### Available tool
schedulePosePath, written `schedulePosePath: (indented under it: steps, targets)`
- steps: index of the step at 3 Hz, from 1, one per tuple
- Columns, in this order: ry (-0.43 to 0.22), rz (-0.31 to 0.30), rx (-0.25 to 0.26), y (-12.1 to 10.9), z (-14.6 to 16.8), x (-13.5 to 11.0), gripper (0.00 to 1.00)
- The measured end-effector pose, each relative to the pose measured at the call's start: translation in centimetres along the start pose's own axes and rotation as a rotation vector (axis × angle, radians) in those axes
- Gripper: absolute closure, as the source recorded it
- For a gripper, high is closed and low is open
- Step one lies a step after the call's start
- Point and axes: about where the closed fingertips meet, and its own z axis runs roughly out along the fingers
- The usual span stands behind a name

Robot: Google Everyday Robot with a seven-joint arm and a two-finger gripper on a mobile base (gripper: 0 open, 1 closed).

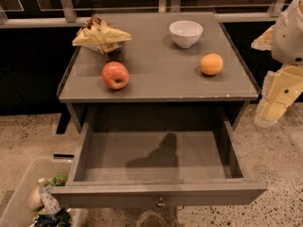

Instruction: Place orange into top drawer

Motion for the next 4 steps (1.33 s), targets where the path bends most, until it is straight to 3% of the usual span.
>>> schedulePosePath:
  steps: [1, 2, 3, 4]
  targets:
    - [0.0, 0.0, 0.001, 0.0, 0.0, 0.0, 0.0]
    - [-0.065, -0.016, -0.012, -2.5, 0.9, -0.5, 0.0]
    - [-0.113, -0.037, -0.042, -6.3, 2.8, -2.1, 0.0]
    - [-0.136, -0.067, -0.052, -10.6, 4.7, -5.3, 0.0]
